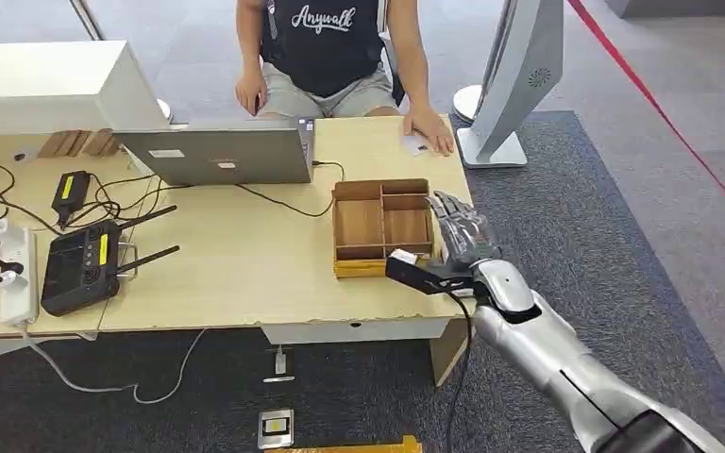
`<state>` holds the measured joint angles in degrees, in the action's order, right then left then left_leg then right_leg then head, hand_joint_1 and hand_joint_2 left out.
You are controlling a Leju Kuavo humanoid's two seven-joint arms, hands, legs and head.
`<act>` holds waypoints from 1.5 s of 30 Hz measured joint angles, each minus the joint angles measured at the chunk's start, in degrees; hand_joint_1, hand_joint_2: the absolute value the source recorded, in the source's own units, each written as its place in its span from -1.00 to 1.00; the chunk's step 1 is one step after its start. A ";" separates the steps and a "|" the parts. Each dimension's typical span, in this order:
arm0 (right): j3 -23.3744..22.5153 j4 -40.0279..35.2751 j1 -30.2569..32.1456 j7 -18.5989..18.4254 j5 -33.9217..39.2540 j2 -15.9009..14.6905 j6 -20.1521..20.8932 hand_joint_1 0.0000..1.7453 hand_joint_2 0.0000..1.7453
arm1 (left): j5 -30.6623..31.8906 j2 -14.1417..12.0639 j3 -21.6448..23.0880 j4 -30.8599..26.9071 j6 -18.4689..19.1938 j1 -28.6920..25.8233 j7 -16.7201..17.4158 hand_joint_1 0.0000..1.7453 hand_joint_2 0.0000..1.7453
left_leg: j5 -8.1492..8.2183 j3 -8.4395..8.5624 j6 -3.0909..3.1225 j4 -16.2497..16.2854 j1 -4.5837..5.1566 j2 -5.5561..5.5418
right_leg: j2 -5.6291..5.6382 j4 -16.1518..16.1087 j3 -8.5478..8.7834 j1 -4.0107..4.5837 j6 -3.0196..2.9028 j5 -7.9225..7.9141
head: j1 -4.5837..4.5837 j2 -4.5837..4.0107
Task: Pass the card to the sensor for recognition and then transmit it.
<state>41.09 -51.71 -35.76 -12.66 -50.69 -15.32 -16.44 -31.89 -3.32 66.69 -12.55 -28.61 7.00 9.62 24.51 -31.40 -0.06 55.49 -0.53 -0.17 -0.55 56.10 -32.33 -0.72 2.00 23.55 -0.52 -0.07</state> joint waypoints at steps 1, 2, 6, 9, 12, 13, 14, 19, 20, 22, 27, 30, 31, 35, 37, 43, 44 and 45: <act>0.07 0.18 0.01 0.22 0.09 0.18 0.02 -1.00 1.00 | -0.02 0.00 0.00 0.00 0.00 0.00 0.02 -1.00 -1.00 | 0.00 0.00 0.00 0.00 0.00 0.00 | 0.00 0.00 0.00 0.00 0.00 0.00 | 0.00 0.00; 0.11 0.39 -0.01 0.35 0.13 0.37 0.02 -1.00 1.00 | -0.09 0.00 0.00 0.00 0.00 0.00 0.05 -1.00 -1.00 | 0.00 0.00 0.00 0.00 0.00 0.00 | 0.00 0.00 0.00 0.00 0.00 0.00 | 0.00 0.00; 0.28 1.35 -0.06 0.55 0.31 1.09 0.11 -1.00 1.00 | -0.24 0.00 0.00 0.00 -0.04 0.00 0.05 -1.00 -1.00 | 0.00 0.00 0.00 0.00 0.00 0.00 | 0.00 0.00 0.00 0.00 0.00 0.00 | 0.00 0.00; 0.52 2.03 -0.22 0.66 0.41 1.42 0.13 -1.00 1.00 | -0.37 0.00 0.00 0.00 -0.11 0.00 0.05 -1.00 -1.00 | 0.00 0.01 0.00 0.00 0.00 0.00 | 0.00 0.00 0.00 0.00 0.00 0.00 | 0.00 0.00; 0.63 2.51 -0.23 0.77 0.57 1.64 0.15 -1.00 1.00 | -0.41 0.00 0.00 0.00 -0.18 0.00 0.02 -1.00 -1.00 | 0.00 0.01 0.00 0.00 0.00 0.00 | 0.00 0.00 0.00 0.00 0.00 0.00 | 0.00 0.00; 0.66 2.67 -0.24 0.77 0.63 1.71 0.15 -1.00 1.00 | -0.39 0.00 0.00 0.00 -0.17 0.00 0.02 -1.00 -1.00 | 0.00 0.01 0.00 0.00 0.00 0.00 | 0.00 0.00 0.00 0.00 0.00 0.00 | 0.00 0.00; 0.66 2.86 -0.25 0.79 0.63 1.75 0.17 -1.00 1.00 | -0.41 0.00 0.00 0.00 -0.17 0.00 0.00 -1.00 -1.00 | 0.00 0.01 0.00 0.00 0.00 0.00 | 0.00 0.00 0.00 0.00 0.00 0.00 | 0.00 0.00; 0.83 3.45 -0.31 0.87 0.68 2.01 0.17 -1.00 1.00 | -0.39 0.00 0.00 0.00 -0.20 0.00 -0.02 -1.00 -1.00 | 0.00 0.01 0.00 0.00 0.00 0.00 | 0.00 0.00 0.00 0.00 0.00 0.00 | 0.00 0.00; 0.90 3.48 -0.31 0.96 0.72 2.01 0.15 -1.00 1.00 | -0.37 0.00 0.00 0.00 -0.20 0.00 -0.02 -1.00 -1.00 | 0.00 0.01 0.00 0.00 0.00 0.00 | 0.00 0.00 0.00 0.00 0.00 0.00 | 0.00 0.00; 1.01 3.54 -0.31 1.11 0.83 2.03 0.15 -1.00 1.00 | -0.31 0.00 0.00 0.00 -0.20 0.00 -0.02 -1.00 -1.00 | 0.00 0.01 0.00 0.00 0.00 0.00 | 0.00 0.00 0.00 0.00 0.00 0.00 | 0.00 0.00; 1.18 3.96 -0.30 1.20 0.92 2.30 0.17 -1.00 1.00 | -0.31 0.00 0.00 0.00 -0.20 0.00 0.05 -1.00 -1.00 | 0.00 0.01 0.00 0.00 0.00 0.00 | 0.00 0.00 0.00 0.00 0.00 0.00 | 0.00 0.00; 1.42 4.02 -0.29 1.20 1.01 2.32 0.20 -1.00 1.00 | -0.15 0.00 0.00 0.00 -0.20 0.00 0.02 -1.00 -1.00 | 0.00 0.01 0.00 0.00 0.00 0.00 | 0.00 0.00 0.00 0.00 0.00 0.00 | 0.00 0.00; 1.46 4.04 -0.29 1.20 1.07 2.32 0.20 -1.00 1.00 | -0.15 0.00 0.00 0.00 -0.20 0.00 0.02 -1.00 -1.00 | 0.00 0.01 0.00 0.00 0.00 0.00 | 0.00 0.00 0.00 0.00 0.00 0.00 | 0.00 0.00; 1.57 4.48 -0.29 1.20 1.18 2.54 0.26 -1.00 1.00 | -0.11 0.02 0.02 0.00 -0.20 -0.01 -0.04 -1.00 -1.00 | 0.00 0.02 0.00 0.00 0.00 0.00 | 0.00 0.00 0.00 0.00 0.00 0.00 | 0.00 0.00; 1.62 4.63 -0.28 1.22 1.25 2.60 0.35 -1.00 1.00 | 0.02 0.04 0.02 0.00 -0.20 0.00 -0.15 -1.00 -1.00 | 0.00 0.01 0.00 0.00 0.00 0.00 | 0.00 0.00 0.00 0.00 0.00 0.00 | 0.00 0.00; 1.64 4.83 -0.28 1.49 1.35 2.73 0.37 -1.00 1.00 | 0.02 0.11 0.02 0.00 -0.22 0.00 -0.24 -1.00 -1.00 | 0.00 0.02 0.00 0.00 0.00 0.00 | 0.00 0.00 0.00 0.00 0.00 0.00 | 0.00 0.00; 1.64 4.83 -0.28 1.53 1.42 2.76 0.37 -1.00 1.00 | 0.04 0.11 0.02 0.00 -0.20 -0.01 -0.24 -1.00 -1.00 | 0.00 0.02 0.00 0.00 0.00 0.00 | 0.00 0.00 0.00 0.00 0.00 0.00 | 0.00 0.00; 1.64 4.87 -0.29 1.57 1.46 2.82 0.35 -1.00 1.00 | 0.04 0.11 0.02 0.00 -0.20 -0.01 -0.24 -1.00 -1.00 | 0.00 0.02 0.00 0.00 0.00 0.00 | 0.00 0.00 0.00 0.00 0.00 0.00 | 0.00 0.00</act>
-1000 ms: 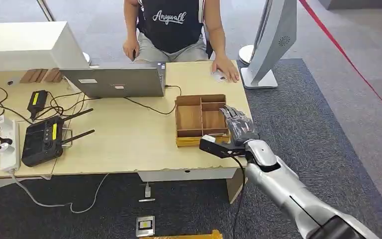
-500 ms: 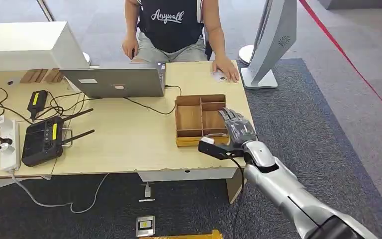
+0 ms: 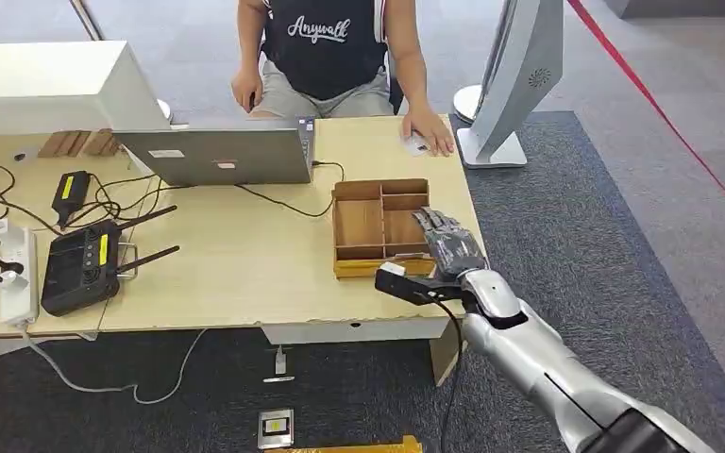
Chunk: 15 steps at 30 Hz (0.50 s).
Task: Pass the card to the sensor for recognition and then transmit it.
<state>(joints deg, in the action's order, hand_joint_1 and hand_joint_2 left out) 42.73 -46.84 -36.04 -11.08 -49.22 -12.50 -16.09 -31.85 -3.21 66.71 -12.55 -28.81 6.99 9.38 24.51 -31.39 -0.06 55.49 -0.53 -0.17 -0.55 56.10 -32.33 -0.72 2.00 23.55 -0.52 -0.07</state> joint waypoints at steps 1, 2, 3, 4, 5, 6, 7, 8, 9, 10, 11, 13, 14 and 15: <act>0.00 0.04 0.00 0.04 0.02 0.02 0.00 -1.00 1.00 | 0.00 0.00 0.00 0.00 0.00 0.00 0.02 -1.00 -1.00 | 0.00 0.00 0.00 0.00 0.00 0.00 | 0.00 0.00 0.00 0.00 0.00 0.00 | 0.00 0.00; 0.00 0.07 0.00 0.04 0.02 0.02 0.00 -1.00 1.00 | 0.02 0.00 0.00 0.00 0.00 0.00 0.02 -1.00 -1.00 | 0.00 0.00 0.00 0.00 0.00 0.00 | 0.00 0.00 0.00 0.00 0.00 0.00 | 0.00 0.00; 0.00 0.15 0.00 0.07 0.02 0.04 0.00 -1.00 1.00 | 0.04 0.00 0.00 0.00 0.00 0.00 0.02 -1.00 -1.00 | 0.00 0.00 0.00 0.00 0.00 0.00 | 0.00 0.00 0.00 0.00 0.00 0.00 | 0.00 0.00; 0.00 0.24 0.00 0.11 0.02 0.07 -0.02 -1.00 1.00 | 0.09 0.00 0.00 0.00 0.00 0.00 0.02 -1.00 -1.00 | 0.00 -0.01 0.00 0.00 0.00 0.00 | 0.00 0.00 0.00 0.00 0.00 0.00 | 0.00 0.00; 0.00 0.26 0.00 0.11 0.02 0.07 -0.02 -1.00 1.00 | 0.09 0.00 0.00 0.00 0.00 0.00 0.02 -1.00 -1.00 | 0.00 -0.01 0.00 0.00 0.00 0.00 | 0.00 0.00 0.00 0.00 0.00 0.00 | 0.00 0.00; 0.00 0.28 0.00 0.11 0.02 0.09 -0.06 -1.00 1.00 | 0.11 0.00 0.00 0.00 0.00 0.00 0.09 -1.00 -1.00 | 0.00 0.00 0.00 0.00 0.00 0.00 | 0.00 0.00 0.00 0.00 0.00 0.00 | 0.00 0.00; 0.00 0.28 0.00 0.13 0.04 0.11 -0.11 -1.00 1.00 | 0.11 0.00 0.00 0.00 0.00 0.00 0.09 -1.00 -1.00 | 0.00 -0.01 0.00 0.00 0.00 0.00 | 0.00 0.00 0.00 0.00 0.00 0.00 | 0.00 0.00; 0.00 0.31 0.00 0.13 0.07 0.15 -0.15 -1.00 1.00 | 0.11 0.00 0.00 0.00 0.00 0.00 0.09 -1.00 -1.00 | 0.00 0.00 0.00 0.00 0.00 0.00 | 0.00 0.00 0.00 0.00 0.00 0.00 | 0.00 0.00; 0.00 0.37 -0.01 0.13 0.09 0.17 -0.15 -1.00 1.00 | 0.11 0.00 0.00 0.00 0.00 0.00 0.09 -1.00 -1.00 | 0.00 0.00 0.00 0.00 0.00 0.00 | 0.00 0.00 0.00 0.00 0.00 0.00 | 0.00 0.00; 0.00 0.44 -0.01 0.13 0.13 0.24 -0.17 -1.00 1.00 | 0.11 0.00 0.00 0.00 0.00 0.00 0.09 -1.00 -1.00 | 0.00 0.00 0.00 0.00 0.00 0.00 | 0.00 0.00 0.00 0.00 0.00 0.00 | 0.00 0.00; 0.00 0.48 -0.01 0.15 0.13 0.28 -0.17 -1.00 1.00 | 0.11 0.00 0.00 0.00 0.00 0.00 0.09 -1.00 -1.00 | 0.00 0.00 0.00 0.00 0.00 0.00 | 0.00 0.00 0.00 0.00 0.00 0.00 | 0.00 0.00; 0.00 0.48 -0.02 0.20 0.13 0.33 -0.20 -1.00 1.00 | 0.09 0.00 0.00 0.00 0.00 0.00 0.06 -1.00 -1.00 | 0.00 0.00 0.00 0.00 0.00 0.00 | 0.00 0.00 0.00 0.00 0.00 0.00 | 0.00 0.00; 0.00 0.48 -0.02 0.28 0.15 0.33 -0.22 -1.00 1.00 | 0.11 0.00 0.00 0.00 0.00 0.00 0.06 -1.00 -1.00 | 0.00 -0.01 0.00 0.00 0.00 0.00 | 0.00 0.00 0.00 0.00 0.00 0.00 | 0.00 0.00; 0.00 0.48 -0.03 0.39 0.18 0.39 -0.22 -1.00 1.00 | 0.11 0.00 0.00 0.00 0.00 0.00 0.02 -1.00 -1.00 | 0.00 -0.01 0.00 0.00 0.00 0.00 | 0.00 0.00 0.00 0.00 0.00 0.00 | 0.00 0.00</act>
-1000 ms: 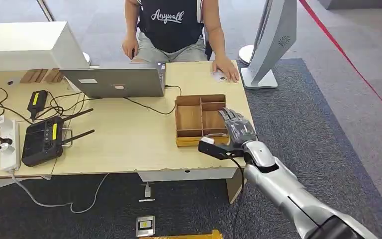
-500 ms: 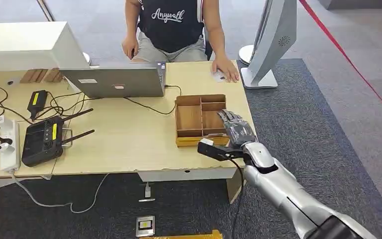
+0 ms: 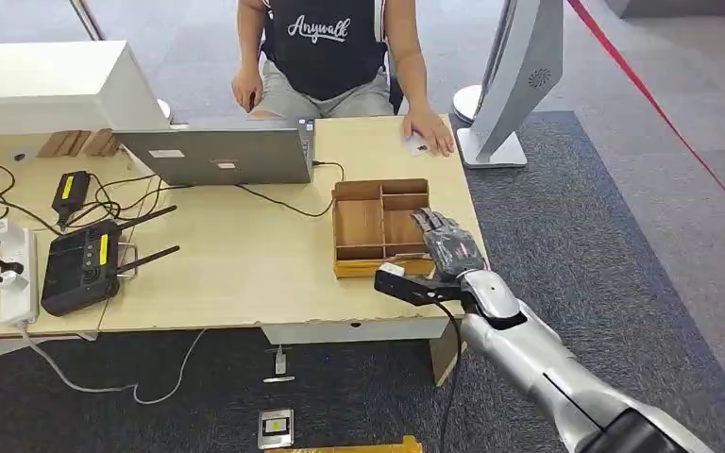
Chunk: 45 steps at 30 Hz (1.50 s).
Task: Pass the card to the sensor for recognition and then transmit it.
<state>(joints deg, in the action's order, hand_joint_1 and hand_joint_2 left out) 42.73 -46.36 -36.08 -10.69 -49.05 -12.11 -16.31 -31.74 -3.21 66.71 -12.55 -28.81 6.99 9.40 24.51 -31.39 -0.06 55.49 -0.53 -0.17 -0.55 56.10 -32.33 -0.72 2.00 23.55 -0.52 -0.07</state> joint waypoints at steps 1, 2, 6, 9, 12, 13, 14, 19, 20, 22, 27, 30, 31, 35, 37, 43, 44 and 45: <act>0.00 0.00 -0.03 0.09 0.00 0.05 0.00 -1.00 1.00 | 0.00 0.00 0.00 0.00 0.00 0.00 0.00 -1.00 -1.00 | 0.00 0.00 0.00 0.00 0.00 0.00 | 0.00 0.00 0.00 0.00 0.00 0.00 | 0.00 0.00; 0.00 0.00 -0.06 0.15 0.02 0.05 0.00 -1.00 1.00 | 0.00 0.00 0.00 0.00 0.00 0.00 0.00 -1.00 -1.00 | 0.00 0.00 0.00 0.00 0.00 0.00 | 0.00 0.00 0.00 0.00 0.00 0.00 | 0.00 0.00; 0.00 0.02 -0.22 0.18 0.00 0.20 -0.02 -1.00 1.00 | 0.00 0.00 0.00 0.00 0.00 0.00 0.00 -1.00 -1.00 | 0.00 0.01 0.00 0.00 0.00 0.00 | 0.00 0.00 0.00 0.00 0.00 0.00 | 0.00 0.00; 0.00 0.02 -0.23 0.18 0.02 0.20 -0.04 -1.00 1.00 | 0.02 0.00 0.00 0.00 0.00 0.00 0.00 -1.00 -1.00 | 0.00 0.00 0.00 0.00 0.00 0.00 | 0.00 0.00 0.00 0.00 0.00 0.00 | 0.00 0.00; 0.00 0.02 -0.26 0.18 0.04 0.20 -0.20 -1.00 1.00 | 0.15 0.00 0.00 0.00 0.00 0.00 0.00 -1.00 -1.00 | 0.00 0.00 0.00 0.00 0.00 0.00 | 0.00 0.00 0.00 0.00 0.00 0.00 | 0.00 0.00; 0.00 0.02 -0.26 0.18 0.09 0.20 -0.33 -1.00 1.00 | 0.24 0.00 0.00 0.00 0.00 0.00 0.07 -1.00 -1.00 | 0.00 0.00 0.00 0.00 0.00 0.00 | 0.00 0.00 0.00 0.00 0.00 0.00 | 0.00 0.00; 0.00 0.02 -0.26 0.18 0.20 0.20 -0.46 -1.00 1.00 | 0.26 0.00 0.00 0.00 0.00 0.00 0.13 -1.00 -1.00 | 0.00 0.00 0.00 0.00 0.00 0.00 | 0.00 0.00 0.00 0.00 0.00 0.00 | 0.00 0.00; 0.00 0.02 -0.37 0.18 0.20 0.22 -0.57 -1.00 1.00 | 0.35 0.07 0.00 0.00 0.00 0.00 0.18 -1.00 -1.00 | 0.00 0.00 0.00 0.00 0.00 0.00 | 0.00 0.00 0.00 0.00 0.00 0.00 | 0.00 0.00; 0.00 0.02 -0.38 0.18 0.20 0.22 -0.57 -1.00 1.00 | 0.37 0.09 0.00 0.00 0.00 0.00 0.18 -1.00 -1.00 | 0.00 0.00 0.00 0.00 0.00 0.00 | 0.00 0.00 0.00 0.00 0.00 0.00 | 0.00 0.00; 0.00 0.02 -0.39 0.18 0.20 0.22 -0.55 -1.00 1.00 | 0.39 0.15 0.00 0.00 0.00 0.00 0.18 -1.00 -1.00 | 0.00 0.00 0.00 0.00 0.00 0.00 | 0.00 0.00 0.00 0.00 0.00 0.00 | 0.00 0.00; 0.00 0.02 -0.42 0.07 0.41 0.18 -0.48 -1.00 1.00 | 0.66 0.24 0.09 0.00 0.02 0.00 0.00 -1.00 -1.00 | 0.00 0.01 0.00 0.00 0.00 0.00 | 0.00 0.00 0.00 0.00 0.00 0.00 | 0.00 0.00; -0.02 0.02 -0.42 -0.26 0.61 0.11 -0.46 -1.00 1.00 | 0.79 0.28 0.15 0.00 0.11 0.00 -0.02 -1.00 -1.00 | 0.00 0.01 0.00 0.00 0.00 0.00 | 0.00 0.00 0.00 0.00 0.00 0.00 | 0.00 0.00; -0.04 0.02 -0.42 -0.28 0.66 0.07 -0.46 -1.00 1.00 | 0.83 0.28 0.17 0.00 0.13 0.00 -0.04 -1.00 -1.00 | 0.00 0.01 0.00 0.00 0.00 0.00 | 0.00 0.00 0.00 0.00 0.00 0.00 | 0.00 0.00; -0.04 0.02 -0.41 -0.35 0.72 -0.04 -0.46 -1.00 1.00 | 0.85 0.28 0.22 0.00 0.17 0.00 -0.13 -1.00 -1.00 | 0.00 0.01 0.00 0.00 0.00 0.00 | 0.00 0.00 0.00 0.00 0.00 0.00 | 0.00 0.00; -0.02 0.00 -0.42 -0.35 0.70 -0.04 -0.39 -1.00 1.00 | 0.87 0.31 0.24 0.00 0.17 0.01 -0.13 -1.00 -1.00 | 0.00 0.01 0.00 0.00 0.00 0.00 | 0.00 0.00 0.00 0.00 0.00 0.00 | 0.00 0.00; -0.02 -0.02 -0.42 -0.35 0.61 0.20 -0.28 -1.00 1.00 | 0.92 0.46 0.26 0.00 0.17 0.05 -0.13 -1.00 -1.00 | 0.00 0.01 0.00 0.00 0.00 0.00 | 0.00 0.00 0.00 0.00 0.00 0.00 | 0.00 0.00; -0.02 -0.02 -0.42 -0.35 0.61 0.22 -0.28 -1.00 1.00 | 0.92 0.46 0.28 0.00 0.18 0.05 -0.13 -1.00 -1.00 | 0.00 0.01 0.00 0.00 0.00 0.00 | 0.00 0.00 0.00 0.00 0.00 0.00 | 0.00 0.00; -0.02 -0.02 -0.42 -0.35 0.61 0.24 -0.28 -1.00 1.00 | 0.92 0.48 0.28 0.00 0.17 0.05 -0.13 -1.00 -1.00 | 0.00 0.01 0.00 0.00 0.00 0.00 | 0.00 0.00 0.00 0.00 0.00 0.00 | 0.00 0.00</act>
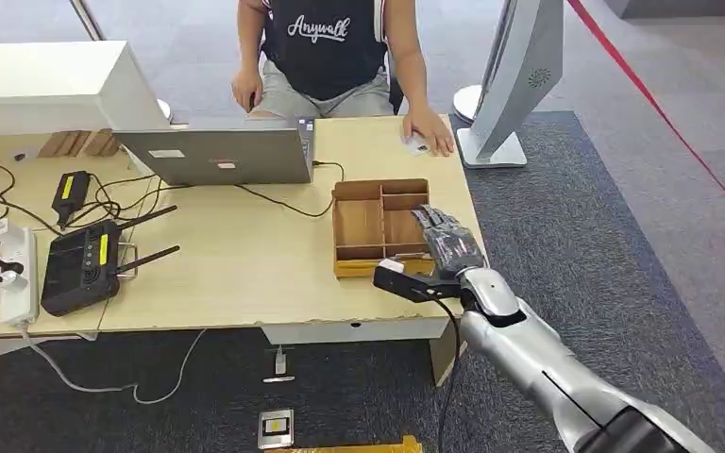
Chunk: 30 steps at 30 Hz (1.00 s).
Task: Pass the card to the sensor for recognition and then transmit it.
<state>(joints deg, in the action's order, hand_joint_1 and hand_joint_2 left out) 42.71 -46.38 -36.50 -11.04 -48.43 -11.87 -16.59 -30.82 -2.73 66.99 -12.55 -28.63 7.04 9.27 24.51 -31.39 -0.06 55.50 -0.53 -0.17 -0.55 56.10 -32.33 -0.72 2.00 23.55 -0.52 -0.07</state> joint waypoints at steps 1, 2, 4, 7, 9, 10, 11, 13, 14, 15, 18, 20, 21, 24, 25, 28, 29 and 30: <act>0.00 0.00 0.00 0.00 0.00 0.02 0.00 -1.00 1.00 | 0.00 0.00 0.00 0.00 0.00 0.00 0.00 -1.00 -1.00 | 0.00 0.00 0.00 0.00 0.00 0.00 | 0.00 0.00 0.00 0.00 0.00 0.00 | 0.00 0.00; 0.00 0.00 0.00 0.00 0.00 0.02 0.00 -1.00 1.00 | 0.00 0.00 0.00 0.00 0.00 0.00 0.00 -1.00 -1.00 | 0.00 0.00 0.00 0.00 0.00 0.00 | 0.00 0.00 0.00 0.00 0.00 0.00 | 0.00 0.00; 0.00 0.00 0.00 0.00 0.00 0.04 0.02 -1.00 1.00 | 0.02 0.00 0.00 0.00 0.00 0.00 0.00 -1.00 -1.00 | 0.00 0.00 0.00 0.00 0.00 0.00 | 0.00 0.00 0.00 0.00 0.00 0.00 | 0.00 0.00; 0.00 0.00 0.00 0.00 0.00 0.09 0.04 -1.00 1.00 | 0.04 0.00 0.00 0.00 0.00 0.00 0.00 -1.00 -1.00 | 0.00 0.00 0.00 0.00 0.00 0.00 | 0.00 0.00 0.00 0.00 0.00 0.00 | 0.00 0.00; 0.00 0.00 0.00 0.00 0.00 0.11 0.04 -0.98 1.00 | 0.07 0.00 0.00 0.00 0.00 0.00 0.00 -1.00 -1.00 | 0.00 0.00 0.00 0.00 0.00 0.00 | 0.00 0.00 0.00 0.00 0.00 0.00 | 0.00 0.00; 0.00 0.00 0.00 0.00 0.00 0.11 0.04 -0.94 1.00 | 0.07 0.00 0.02 0.00 0.00 0.00 0.00 -1.00 -1.00 | 0.00 0.00 0.00 0.00 0.00 0.00 | 0.00 0.00 0.00 0.00 0.00 0.00 | 0.00 0.00; 0.00 0.00 0.00 0.00 0.00 0.11 0.04 -0.90 1.00 | 0.07 0.02 0.02 0.00 0.00 0.00 0.00 -1.00 -1.00 | 0.00 0.00 0.00 0.00 0.00 0.00 | 0.00 0.00 0.00 0.00 0.00 0.00 | 0.00 0.00; 0.00 0.00 0.00 0.00 0.00 0.18 0.07 -0.56 1.00 | 0.07 0.02 0.02 0.00 0.00 0.00 0.00 -1.00 -1.00 | 0.00 0.00 0.00 0.00 0.00 0.00 | 0.00 0.00 0.00 0.00 0.00 0.00 | 0.00 0.00; 0.00 0.00 0.00 -0.04 0.00 0.20 0.09 -0.40 1.00 | 0.07 0.04 0.02 0.00 0.00 0.00 0.00 -1.00 -1.00 | 0.00 0.00 0.00 0.00 0.00 0.00 | 0.00 0.00 0.00 0.00 0.00 0.00 | 0.00 0.00; 0.00 0.00 -0.01 -0.07 0.00 0.24 0.22 -0.20 1.00 | 0.07 0.04 0.02 0.00 0.00 -0.01 0.00 -1.00 -1.00 | 0.00 0.00 0.00 0.00 0.00 0.00 | 0.00 0.00 0.00 0.00 0.00 0.00 | 0.00 0.00; 0.02 0.00 -0.04 -0.07 0.02 0.31 0.90 0.72 1.00 | 0.07 0.09 0.00 0.00 0.00 -0.02 0.00 -1.00 -1.00 | 0.00 0.00 0.00 0.00 0.00 0.00 | 0.00 0.00 0.00 0.00 0.00 0.00 | 0.00 0.00; 0.02 0.00 -0.08 -0.07 0.09 0.39 1.12 0.74 1.00 | -0.02 0.11 0.02 0.00 0.00 -0.02 0.00 -1.00 -1.00 | 0.00 0.00 0.00 0.00 0.00 0.00 | 0.00 0.00 0.00 0.00 0.00 0.00 | 0.00 0.00; 0.04 0.00 -0.11 -0.07 0.11 0.46 1.29 0.82 1.00 | -0.04 0.11 0.02 0.00 0.00 -0.02 0.00 -1.00 -1.00 | 0.00 0.00 0.00 0.00 0.00 0.00 | 0.00 0.00 0.00 0.00 0.00 0.00 | 0.00 0.00; 0.04 0.00 -0.16 0.00 0.18 0.59 1.51 1.00 1.00 | -0.13 0.11 0.02 0.00 0.00 -0.02 0.13 -1.00 -1.00 | 0.00 0.00 0.00 0.00 0.00 0.00 | 0.00 0.00 0.00 0.00 0.00 0.00 | 0.00 0.00; 0.04 0.00 -0.18 0.02 0.20 0.66 1.57 1.00 1.00 | -0.22 0.11 0.02 0.00 0.00 -0.03 0.18 -1.00 -1.00 | 0.00 0.00 0.00 0.00 0.00 0.00 | 0.00 0.00 0.00 0.00 0.00 0.00 | 0.00 0.00; 0.04 0.00 -0.25 0.09 0.28 0.81 2.08 1.00 1.00 | -0.33 0.11 0.00 0.00 -0.02 -0.03 0.33 -1.00 -1.00 | 0.00 0.00 0.00 0.00 0.00 0.00 | 0.00 0.00 0.00 0.00 0.00 0.00 | 0.00 0.00; 0.04 0.00 -0.31 0.09 0.31 0.83 2.12 0.96 1.00 | -0.37 0.11 0.00 0.00 -0.02 -0.03 0.33 -1.00 -1.00 | 0.00 0.00 0.00 0.00 0.00 0.00 | 0.00 0.00 0.00 0.00 0.00 0.00 | 0.00 0.00; 0.07 0.00 -0.42 0.13 0.37 0.85 2.16 0.94 1.00 | -0.37 0.11 0.02 0.00 -0.02 -0.03 0.35 -1.00 -1.00 | 0.00 0.00 0.00 0.00 0.00 0.00 | 0.00 0.00 0.00 0.00 0.00 0.00 | 0.00 0.00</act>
<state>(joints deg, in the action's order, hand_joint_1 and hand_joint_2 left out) 42.77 -46.38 -36.92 -10.91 -48.06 -11.02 -14.43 -31.19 -2.62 67.01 -12.55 -28.65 7.02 9.62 24.51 -31.39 -0.06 55.50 -0.53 -0.17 -0.55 56.10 -32.32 -0.72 2.00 23.55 -0.52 -0.07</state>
